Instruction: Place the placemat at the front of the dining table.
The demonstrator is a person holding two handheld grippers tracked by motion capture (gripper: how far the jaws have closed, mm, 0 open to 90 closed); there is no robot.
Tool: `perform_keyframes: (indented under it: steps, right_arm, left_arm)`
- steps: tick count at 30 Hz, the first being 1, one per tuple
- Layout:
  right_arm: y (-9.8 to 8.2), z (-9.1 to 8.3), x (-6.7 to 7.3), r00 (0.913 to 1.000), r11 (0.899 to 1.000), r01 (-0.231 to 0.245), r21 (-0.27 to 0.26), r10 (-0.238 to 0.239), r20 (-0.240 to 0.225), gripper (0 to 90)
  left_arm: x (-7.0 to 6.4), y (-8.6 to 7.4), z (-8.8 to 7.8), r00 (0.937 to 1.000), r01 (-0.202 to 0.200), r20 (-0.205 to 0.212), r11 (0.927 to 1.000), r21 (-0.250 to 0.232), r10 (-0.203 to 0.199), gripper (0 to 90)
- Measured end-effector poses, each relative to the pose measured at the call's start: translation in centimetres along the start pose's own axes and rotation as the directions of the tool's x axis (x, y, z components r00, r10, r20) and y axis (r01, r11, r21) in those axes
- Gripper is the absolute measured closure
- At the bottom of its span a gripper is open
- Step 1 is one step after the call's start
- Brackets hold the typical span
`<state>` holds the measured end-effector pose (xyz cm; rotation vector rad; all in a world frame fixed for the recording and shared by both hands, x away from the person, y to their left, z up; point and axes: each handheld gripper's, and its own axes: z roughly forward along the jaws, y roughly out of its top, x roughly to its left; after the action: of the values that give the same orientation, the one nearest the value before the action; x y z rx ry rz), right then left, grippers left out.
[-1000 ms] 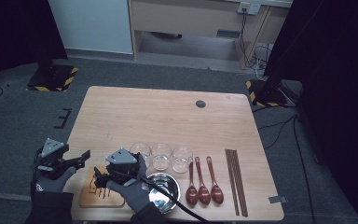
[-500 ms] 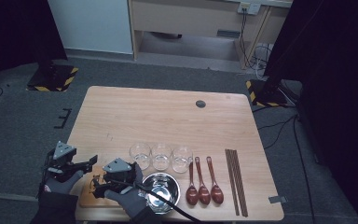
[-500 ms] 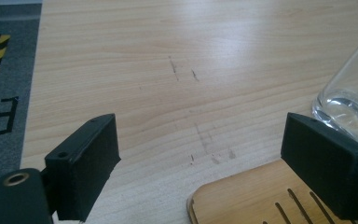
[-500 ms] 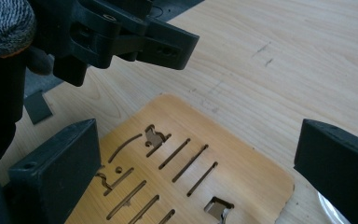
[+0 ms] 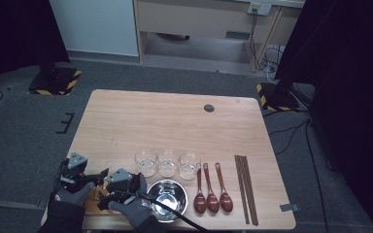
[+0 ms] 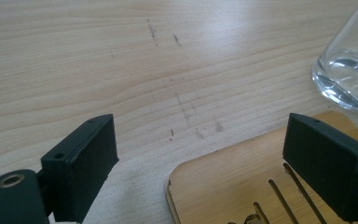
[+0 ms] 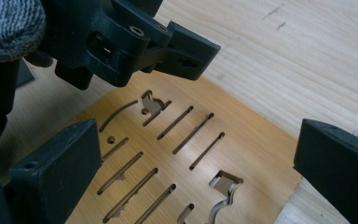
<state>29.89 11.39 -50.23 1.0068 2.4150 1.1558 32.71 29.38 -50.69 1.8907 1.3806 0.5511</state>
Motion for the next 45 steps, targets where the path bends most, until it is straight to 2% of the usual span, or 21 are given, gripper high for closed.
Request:
perform_keyframes:
  steps: [13,26,45]
  right_arm:
    - [-0.7,0.8,0.3,0.9997,0.997,0.015,0.07,-0.016,0.021,0.7]
    - [-1.3,1.5,0.3,0.999,0.993,0.019,0.116,-0.023,0.039,0.7]
    - [-1.3,1.8,0.3,0.9987,0.993,-0.008,0.119,0.001,0.051,0.3]
  left_arm:
    - [-0.7,-0.7,1.3,0.9993,-0.03,0.023,0.9976,0.062,0.029,7.0]
    - [-0.9,-0.9,1.8,0.9982,-0.041,0.047,0.9955,0.085,0.037,6.4]
    - [-0.4,-1.1,2.3,0.9976,-0.017,0.068,0.9954,0.094,0.01,3.9]
